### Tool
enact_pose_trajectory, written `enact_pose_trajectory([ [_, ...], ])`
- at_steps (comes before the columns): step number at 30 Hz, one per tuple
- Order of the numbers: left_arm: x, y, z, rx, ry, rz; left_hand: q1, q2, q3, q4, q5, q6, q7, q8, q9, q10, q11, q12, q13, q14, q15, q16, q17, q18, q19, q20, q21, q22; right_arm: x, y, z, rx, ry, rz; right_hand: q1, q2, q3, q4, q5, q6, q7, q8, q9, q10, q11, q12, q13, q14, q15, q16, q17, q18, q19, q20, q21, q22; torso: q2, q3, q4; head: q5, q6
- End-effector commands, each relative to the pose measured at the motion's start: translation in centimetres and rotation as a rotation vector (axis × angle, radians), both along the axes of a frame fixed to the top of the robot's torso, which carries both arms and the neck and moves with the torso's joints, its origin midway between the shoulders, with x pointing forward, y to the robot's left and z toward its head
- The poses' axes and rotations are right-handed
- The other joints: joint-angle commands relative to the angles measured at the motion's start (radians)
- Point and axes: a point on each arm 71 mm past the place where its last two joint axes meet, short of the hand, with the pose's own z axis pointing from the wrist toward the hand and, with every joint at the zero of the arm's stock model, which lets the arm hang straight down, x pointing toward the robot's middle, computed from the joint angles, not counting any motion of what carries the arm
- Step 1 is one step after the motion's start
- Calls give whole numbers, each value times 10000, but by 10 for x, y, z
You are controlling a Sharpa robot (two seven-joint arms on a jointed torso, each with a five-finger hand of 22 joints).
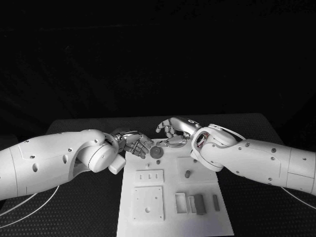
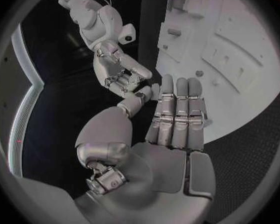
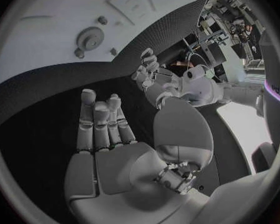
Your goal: Assemble the parts on the task board
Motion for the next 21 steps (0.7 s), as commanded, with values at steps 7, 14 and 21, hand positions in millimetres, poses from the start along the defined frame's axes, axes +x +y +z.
enact_pose_trajectory([
  [7,-1,6,-4,1500,19,-1154,-44,107,169,6,-589,542,-492,-25,98,-98,-64,70,130,82,8,-100,126,-73,-177,12,94,173,19,-51,25,2499,-563,-1701,-150,-302,-8,673,37,-309,176,-8,-8,-187,32,-8,-118,-192,18,-43,-115,149,-183,107,-110,30,6,12,0,88,-106],
  [14,-4,11,-11,3091,641,-1913,-254,228,149,103,-970,511,-467,-40,193,-117,-65,150,251,72,22,-112,246,-72,-236,28,133,316,48,-81,57,3642,53,-3244,-156,-22,-151,807,39,-289,162,62,13,-229,19,25,-195,-239,7,-16,-173,199,-251,172,-116,69,5,39,-34,118,-292],
  [21,-5,3,-11,4129,264,-2168,-384,247,276,37,-968,559,-528,100,556,-96,-179,635,714,186,-76,107,719,-47,-140,-73,365,710,71,-89,95,3798,339,-3506,-256,140,-351,827,36,-308,163,89,8,-284,23,50,-252,-283,11,6,-217,240,-305,227,-135,88,-10,25,54,34,-480],
])
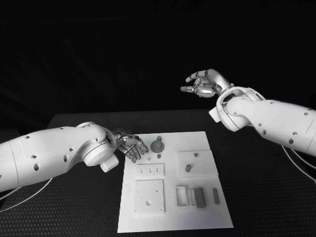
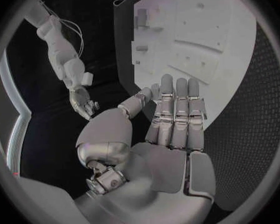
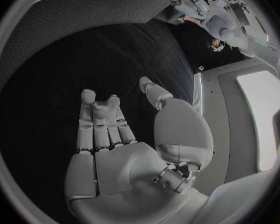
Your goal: Assemble the parts on the task board
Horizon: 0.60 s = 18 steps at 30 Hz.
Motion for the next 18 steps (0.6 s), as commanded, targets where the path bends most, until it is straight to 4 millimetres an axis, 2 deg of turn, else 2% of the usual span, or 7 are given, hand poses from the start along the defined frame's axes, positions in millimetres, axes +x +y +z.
enact_pose_trajectory([
  [1,-2,-6,-2,1271,-28,-575,-90,41,22,-7,0,555,-531,122,160,28,-106,246,202,145,-40,209,171,-44,89,-117,203,223,10,0,7,658,873,-37,-10,77,-57,-32,37,-38,74,55,4,-105,3,47,-22,-78,5,41,-22,99,-91,2,-67,72,-8,-9,53,-34,-136],
  [5,-3,-10,-9,1428,-58,-500,-133,67,84,16,14,398,-519,117,679,-502,-228,1383,1381,-314,-142,1436,612,-32,-285,-231,923,1524,19,-1,18,814,769,-18,49,307,-209,-207,36,52,65,140,17,-209,0,39,-93,-188,2,14,-86,119,-210,77,-130,80,8,15,80,-84,-203],
  [8,-4,-13,-13,1207,66,-419,-224,8,56,27,-2,485,-563,143,788,-364,-333,1737,1662,-129,-242,1826,646,32,-100,-311,1143,1774,23,-1,18,900,804,-67,47,359,-275,-281,35,97,52,181,21,-239,-12,21,-148,-233,-6,-20,-135,130,-253,113,-167,75,12,19,98,-68,-293],
  [11,-5,-16,-17,1024,79,-364,-416,-20,52,6,5,681,-667,196,881,-212,-443,1989,1854,173,-412,2383,770,114,214,-457,1456,2070,25,-1,18,909,774,-112,-8,366,-285,-357,44,42,82,188,-4,-524,23,-415,-537,-563,35,-475,-446,83,-648,259,-518,-42,21,38,87,-76,-352],
  [12,-5,-17,-19,1006,99,-379,-411,-27,56,-7,23,652,-689,149,879,46,-530,2205,1988,557,-577,2786,892,205,593,-593,1744,2260,25,-1,18,911,763,-127,-4,383,-286,-372,38,40,87,195,-7,-528,24,-450,-596,-584,39,-515,-490,78,-685,286,-559,-56,24,40,75,-73,-367],
  [14,-7,-21,-24,1056,95,-442,-420,-71,154,-7,50,691,-809,38,886,437,-684,2940,2581,1210,-1073,4046,1284,356,1361,-935,2461,2817,26,0,18,905,780,-127,11,382,-292,-397,35,37,84,199,-9,-520,28,-457,-630,-586,39,-525,-512,82,-694,299,-574,-59,25,29,61,-94,-402],
  [18,-9,-25,-30,1258,17,-471,-487,-70,307,-22,35,736,-871,-82,935,627,-804,3853,3331,1441,-1425,5190,1384,414,1825,-1207,2976,3288,26,3,18,895,813,-48,16,386,-296,-410,35,36,85,203,-11,-515,28,-460,-649,-586,40,-529,-524,85,-697,308,-581,-60,22,24,48,-116,-444],
])
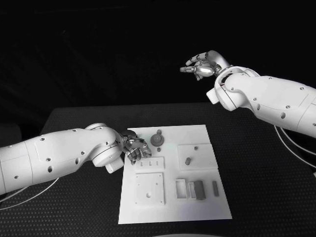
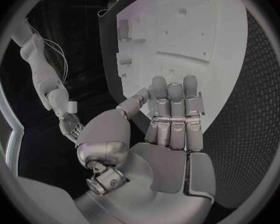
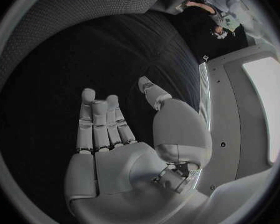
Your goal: Assemble the parts on the task board
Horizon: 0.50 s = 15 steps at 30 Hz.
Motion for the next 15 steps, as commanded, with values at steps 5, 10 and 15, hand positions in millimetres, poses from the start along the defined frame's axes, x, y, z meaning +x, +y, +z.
enact_pose_trajectory([
  [5,-3,-6,-9,239,-153,61,-81,138,269,-4,32,558,-588,-200,180,10,-132,1362,1066,105,-587,1676,-232,247,575,-380,604,609,-1,9,-1,105,145,490,21,120,-15,-77,35,54,102,55,-11,-24,11,-37,-35,-51,2,-47,-29,-7,-59,36,-48,-10,1,-7,-22,-54,-94],
  [10,-3,-8,-10,338,-318,-43,-201,134,346,-24,122,663,-629,-284,256,-24,-186,1715,1248,3,-681,2328,-655,209,688,-495,692,780,-1,12,-1,128,132,518,23,208,-26,-117,36,66,99,77,-12,-48,10,-106,-144,-99,4,-111,-99,-4,-116,72,-104,-21,-9,0,2,-84,-134],
  [15,-3,-9,-8,880,-1061,-406,-209,115,393,-11,126,672,-614,-405,220,-50,-173,1835,1276,-85,-731,2640,-953,181,734,-551,712,859,-3,15,-2,195,208,653,-99,228,76,-210,39,4,153,117,-28,-222,76,-1091,-1185,-466,98,-1240,-877,-105,-773,306,-836,-348,-8,-2,7,-91,-157],
])
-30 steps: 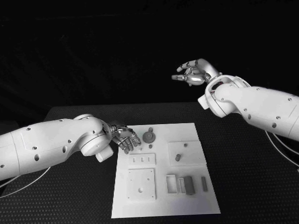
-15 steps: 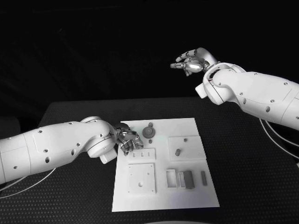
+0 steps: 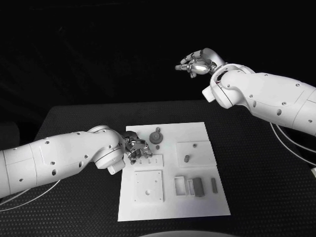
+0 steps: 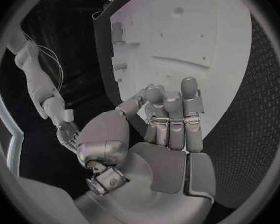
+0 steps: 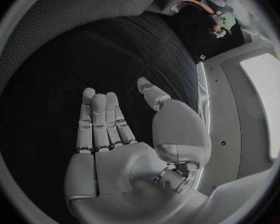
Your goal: Assemble the parts on the task board
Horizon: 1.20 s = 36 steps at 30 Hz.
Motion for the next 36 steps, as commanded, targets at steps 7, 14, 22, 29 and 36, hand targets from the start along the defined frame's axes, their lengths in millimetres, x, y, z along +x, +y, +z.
enact_pose_trajectory([
  [7,1,-3,0,1071,-1110,-466,61,75,66,-9,32,686,-554,-124,-42,-54,-8,148,8,-346,-329,379,-414,204,192,-185,63,85,-3,8,-6,507,359,603,-254,176,345,-390,39,-110,261,221,36,-77,425,-3101,-2909,-977,1096,-4117,-2434,-609,-1927,580,-2224,-1172,-6,7,1,34,-43],
  [14,-2,-5,-3,1300,-1004,-786,69,88,57,-10,18,723,-552,-252,-60,-74,-8,256,-28,-472,-357,798,-935,147,236,-255,36,172,-4,9,-11,756,499,797,-265,340,389,-623,36,-251,261,290,36,146,713,-4676,-4387,-1093,1597,-6144,-3346,-807,-2650,800,-3099,-1613,-2,2,6,30,-108],
  [22,-3,-8,-5,1403,-1100,-943,50,71,28,-8,14,760,-557,-292,-72,-74,-13,287,-53,-514,-365,952,-1137,126,256,-281,20,199,-5,10,-15,749,599,806,-184,374,206,-699,38,-289,279,382,-22,671,673,-5231,-5239,-563,1546,-7003,-3406,-739,-2513,851,-3296,-1638,1,4,6,36,-133],
  [29,-7,-11,-9,1399,-968,-1084,-127,113,-10,9,214,965,-618,-290,-72,-60,-71,349,-99,-572,-393,1237,-1477,84,309,-323,-15,234,-6,11,-18,739,703,835,-150,376,181,-708,37,-303,297,391,-46,730,672,-5291,-5374,-509,1548,-7136,-3373,-732,-2507,861,-3337,-1628,0,5,8,21,-155],
  [36,-8,-13,-10,1411,-886,-1218,-381,191,-4,-7,693,1160,-675,-290,-60,-49,-126,435,-150,-662,-418,1578,-1846,43,346,-380,-33,303,-6,12,-21,727,779,854,-103,407,171,-729,36,-250,269,435,-53,765,675,-5336,-5483,-494,1560,-7251,-3341,-734,-2525,871,-3382,-1618,-4,6,13,28,-171],
])
